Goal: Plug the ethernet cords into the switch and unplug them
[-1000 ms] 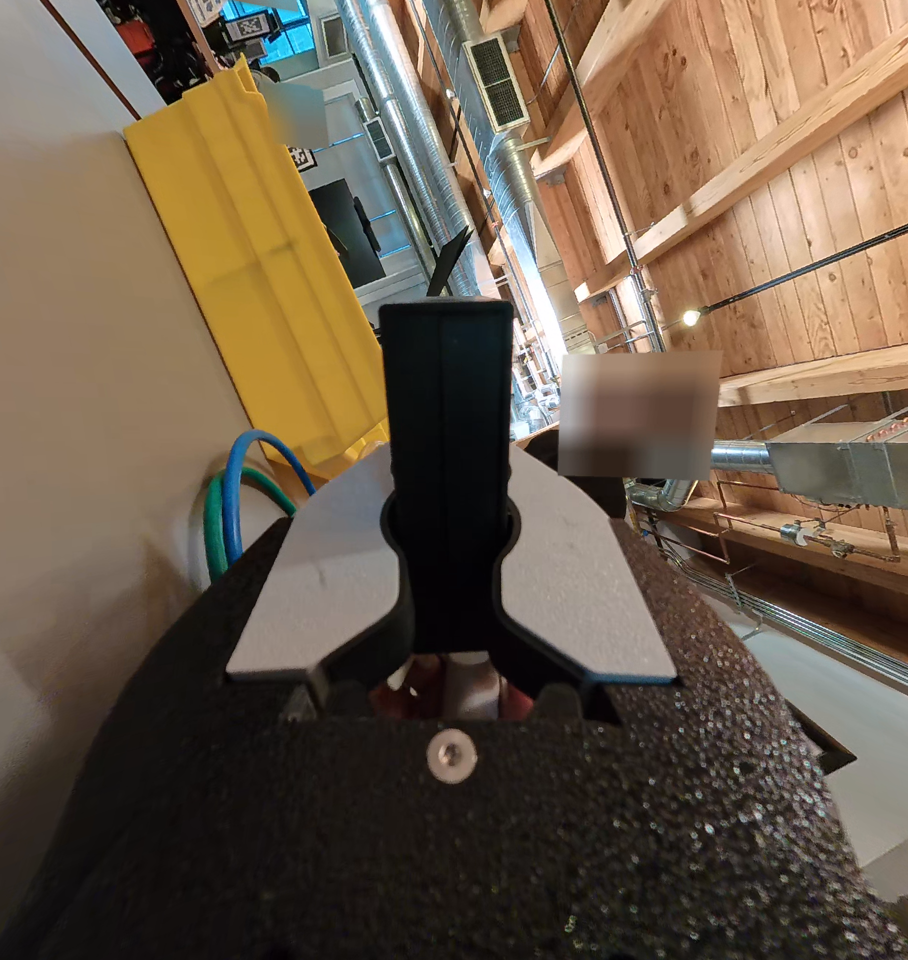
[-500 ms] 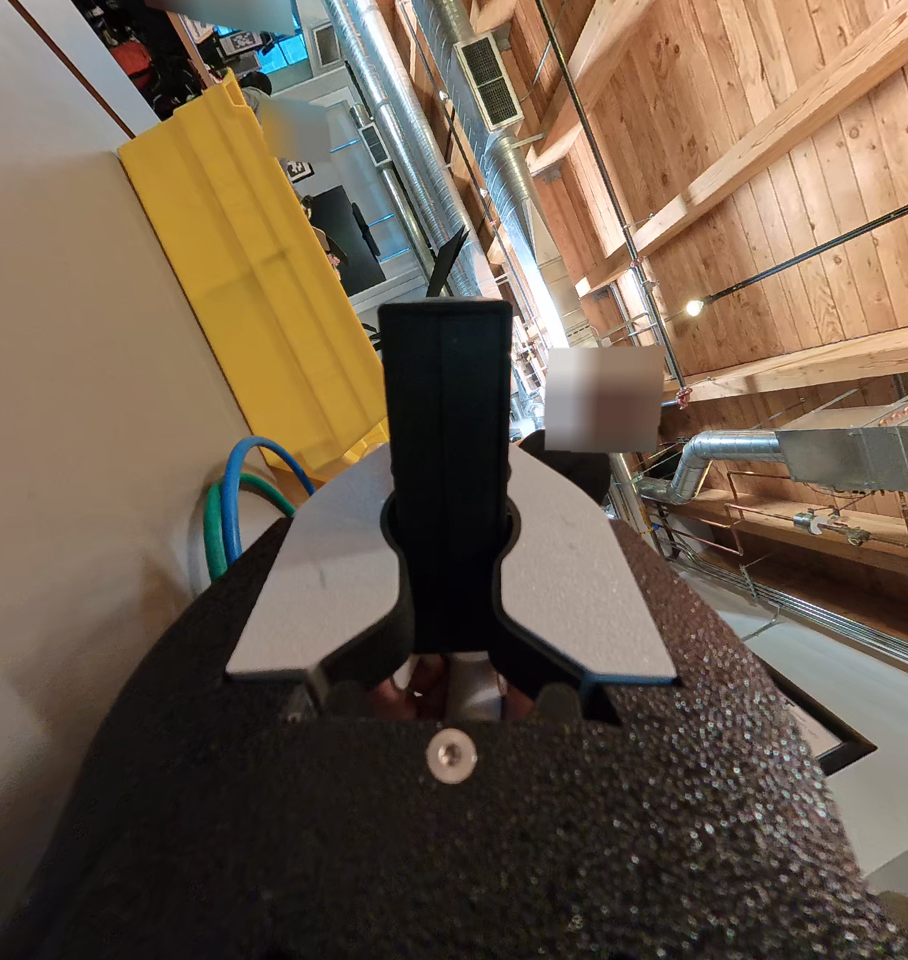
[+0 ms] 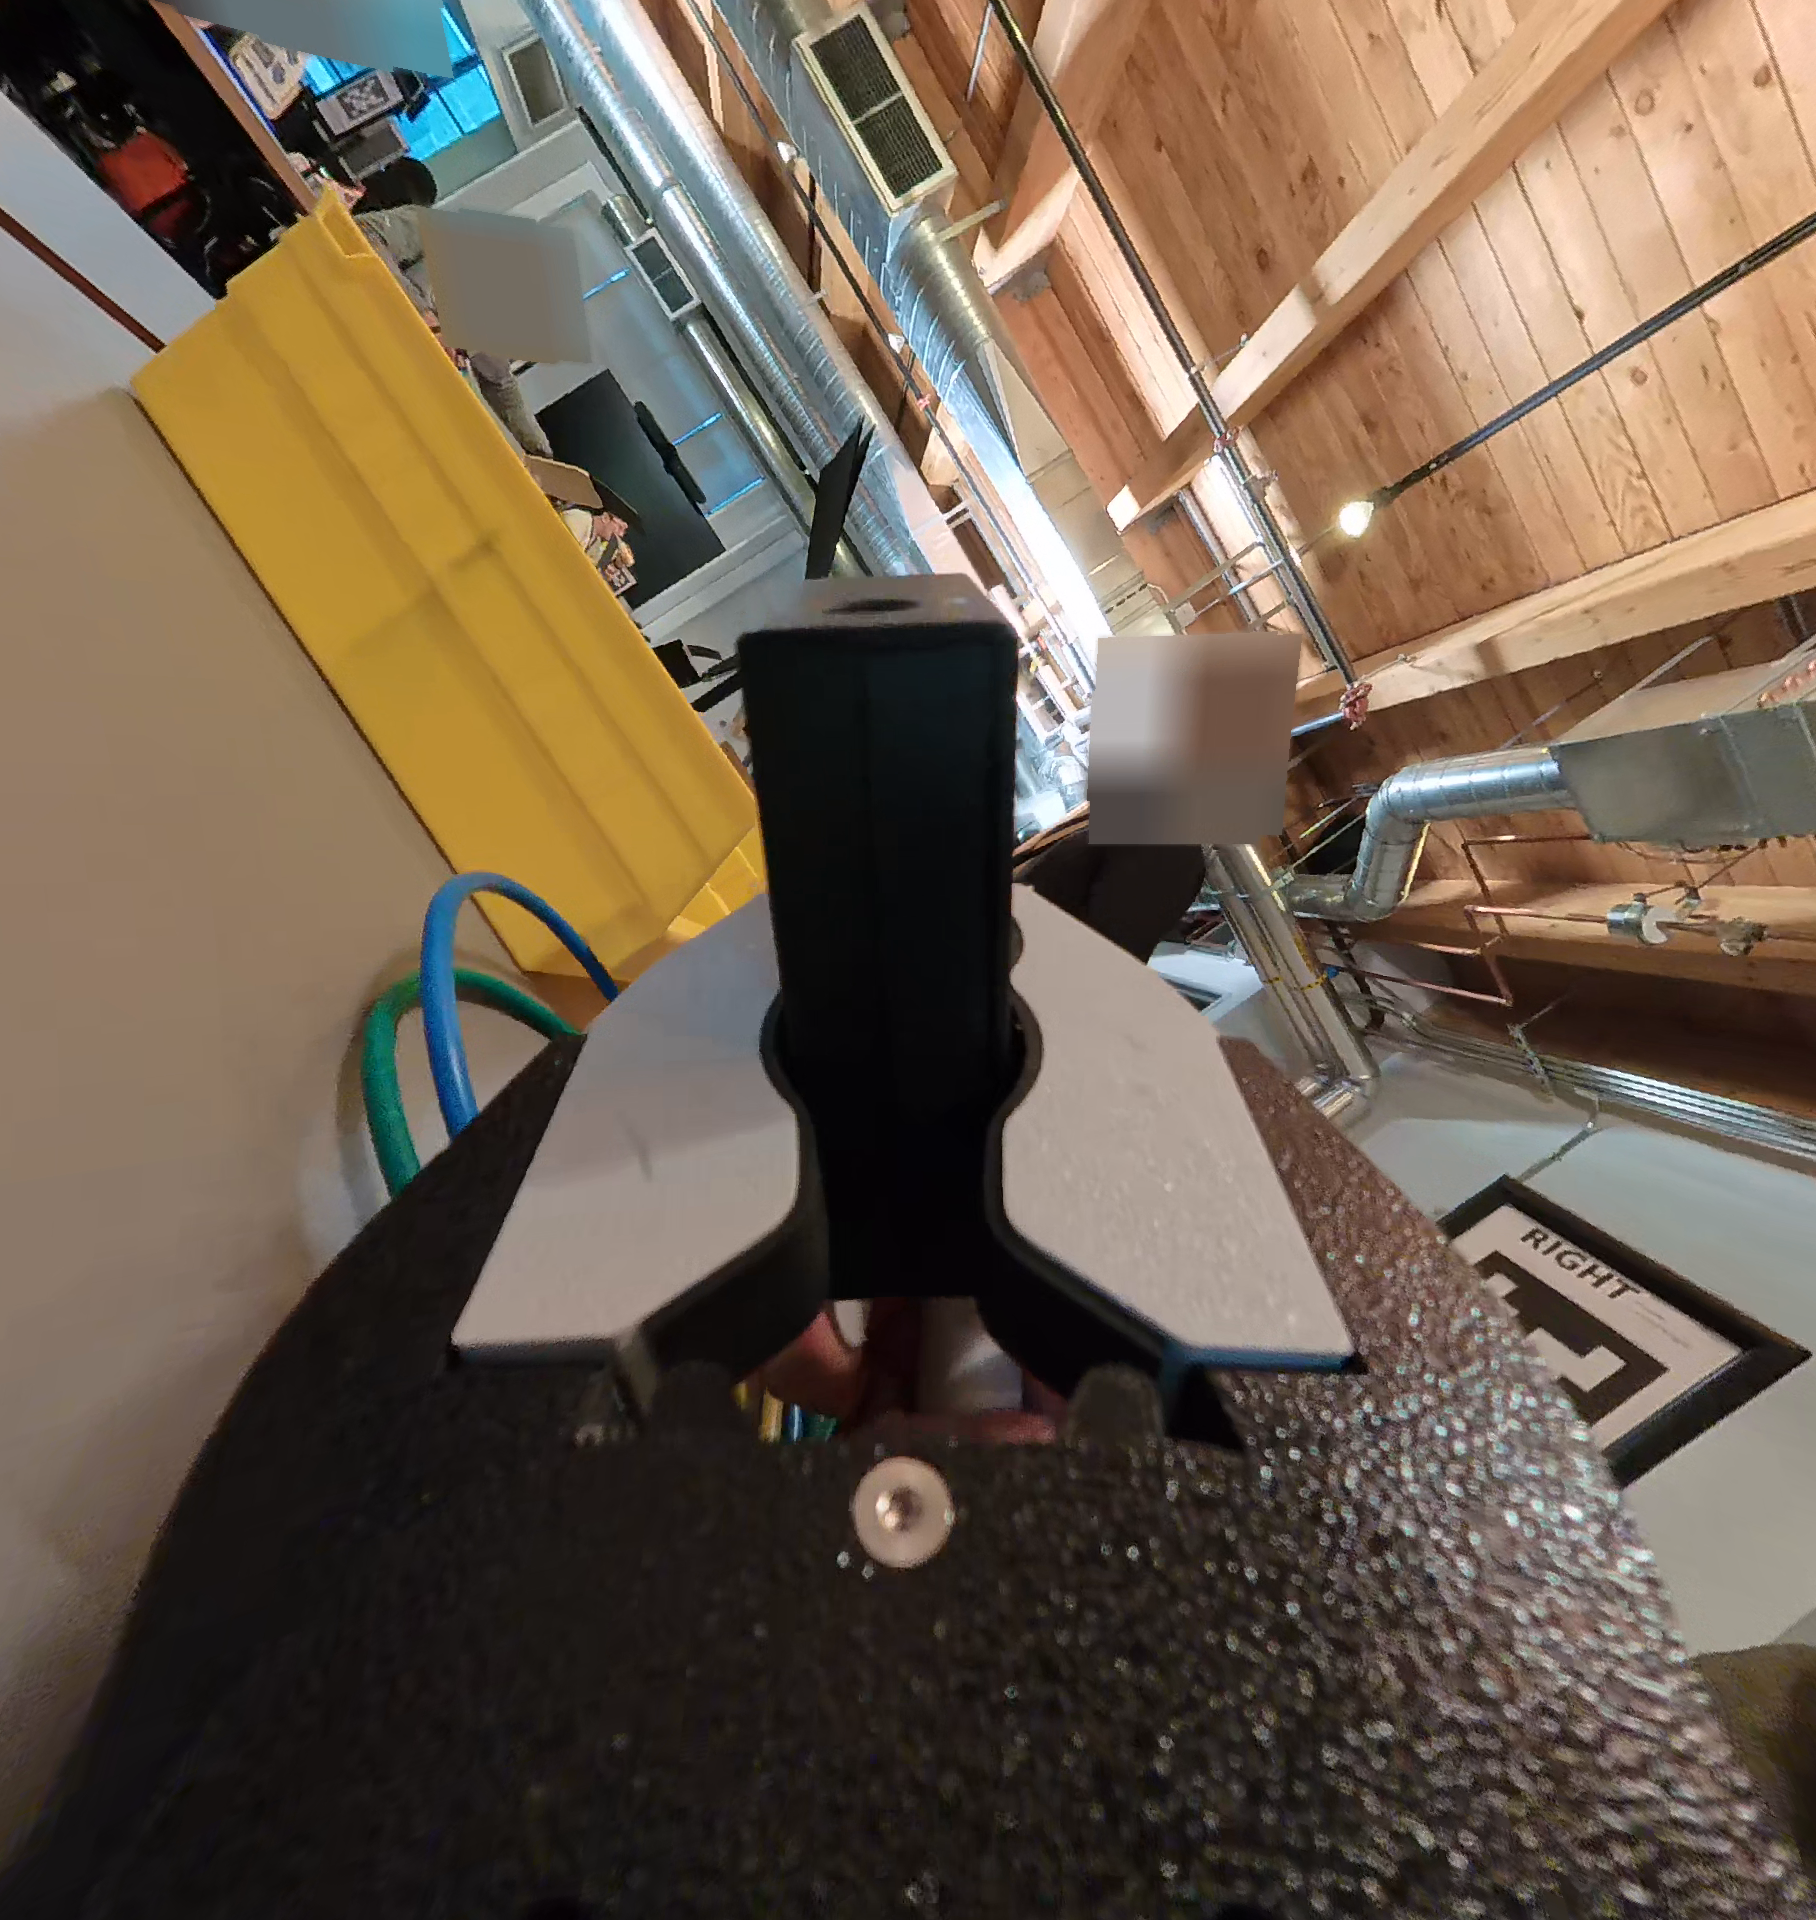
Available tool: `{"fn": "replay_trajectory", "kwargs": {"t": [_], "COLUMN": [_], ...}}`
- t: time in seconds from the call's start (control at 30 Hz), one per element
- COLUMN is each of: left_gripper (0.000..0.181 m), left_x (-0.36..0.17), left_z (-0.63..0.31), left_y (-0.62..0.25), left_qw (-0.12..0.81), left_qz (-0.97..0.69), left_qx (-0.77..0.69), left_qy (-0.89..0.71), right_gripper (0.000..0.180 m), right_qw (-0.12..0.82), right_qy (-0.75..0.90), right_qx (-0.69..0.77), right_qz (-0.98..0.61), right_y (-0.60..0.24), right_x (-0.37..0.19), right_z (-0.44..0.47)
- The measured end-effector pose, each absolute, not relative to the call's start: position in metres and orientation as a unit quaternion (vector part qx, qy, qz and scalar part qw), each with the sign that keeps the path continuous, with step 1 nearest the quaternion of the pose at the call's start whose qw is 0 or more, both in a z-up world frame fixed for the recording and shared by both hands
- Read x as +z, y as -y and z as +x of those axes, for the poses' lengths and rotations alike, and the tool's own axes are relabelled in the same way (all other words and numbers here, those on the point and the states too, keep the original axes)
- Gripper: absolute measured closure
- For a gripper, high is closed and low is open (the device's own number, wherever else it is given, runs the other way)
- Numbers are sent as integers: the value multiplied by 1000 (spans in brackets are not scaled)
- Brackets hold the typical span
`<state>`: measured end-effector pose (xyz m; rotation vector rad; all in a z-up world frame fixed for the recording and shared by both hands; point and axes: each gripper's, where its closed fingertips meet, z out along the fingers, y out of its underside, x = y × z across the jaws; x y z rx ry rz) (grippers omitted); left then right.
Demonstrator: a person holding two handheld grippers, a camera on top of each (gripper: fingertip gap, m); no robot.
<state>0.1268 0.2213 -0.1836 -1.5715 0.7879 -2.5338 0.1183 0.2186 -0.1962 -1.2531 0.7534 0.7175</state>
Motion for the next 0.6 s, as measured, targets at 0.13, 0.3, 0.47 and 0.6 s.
{"fn": "replay_trajectory", "kwargs": {"t": [0.13, 0.3, 0.47, 0.6], "left_gripper": [151, 151, 151, 151], "left_x": [-184, -191, -191, -191], "left_z": [129, 132, 131, 131], "left_y": [-218, -216, -217, -217], "left_qw": [24, 21, 16, 12], "left_qz": [-511, -526, -532, -532], "left_qx": [-820, -810, -804, -805], "left_qy": [-257, -258, -265, -263], "right_gripper": [165, 165, 165, 165], "right_qw": [690, 683, 683, 682], "right_qy": [-323, -334, -330, -329], "right_qx": [306, 310, 314, 316], "right_qz": [-571, -571, -570, -571], "right_y": [-216, -216, -217, -217], "right_x": [-195, -200, -200, -200], "right_z": [121, 125, 125, 125]}}
